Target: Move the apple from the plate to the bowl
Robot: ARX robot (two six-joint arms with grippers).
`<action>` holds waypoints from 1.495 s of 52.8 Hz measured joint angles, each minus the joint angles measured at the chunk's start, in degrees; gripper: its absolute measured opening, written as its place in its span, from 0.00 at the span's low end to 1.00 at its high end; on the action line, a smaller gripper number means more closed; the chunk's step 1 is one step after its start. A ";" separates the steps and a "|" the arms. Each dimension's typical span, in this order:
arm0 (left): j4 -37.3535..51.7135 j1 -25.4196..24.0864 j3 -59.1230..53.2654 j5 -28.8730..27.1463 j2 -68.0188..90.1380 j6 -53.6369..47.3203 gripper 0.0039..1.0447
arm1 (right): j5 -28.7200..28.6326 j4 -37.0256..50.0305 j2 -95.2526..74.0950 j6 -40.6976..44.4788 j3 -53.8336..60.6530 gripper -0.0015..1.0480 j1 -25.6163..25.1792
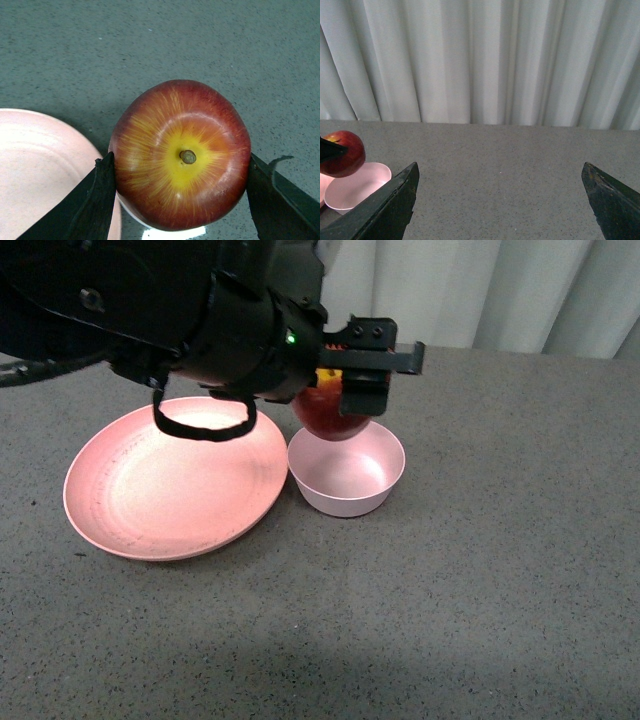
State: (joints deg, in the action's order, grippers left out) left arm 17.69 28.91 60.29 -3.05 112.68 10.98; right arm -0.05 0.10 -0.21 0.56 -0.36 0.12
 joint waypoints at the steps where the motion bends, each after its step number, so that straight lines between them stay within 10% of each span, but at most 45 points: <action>1: 0.00 0.39 0.17 -0.11 0.37 -0.07 0.62 | 0.00 0.00 0.00 0.00 0.00 0.91 0.00; 45: 0.63 2.84 4.09 -3.96 10.75 -2.56 0.62 | 0.00 0.00 0.00 0.00 0.00 0.91 0.00; 57: 2.99 2.93 2.16 -5.29 9.35 -2.97 0.95 | 0.00 0.00 0.00 0.00 0.00 0.91 0.00; 79: 15.10 0.02 -16.79 -17.42 -11.93 0.92 0.94 | 0.00 0.00 0.00 0.00 0.00 0.91 0.00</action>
State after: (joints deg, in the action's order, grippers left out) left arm 32.80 28.93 43.51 -20.47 100.75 11.90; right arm -0.05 0.10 -0.21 0.56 -0.36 0.12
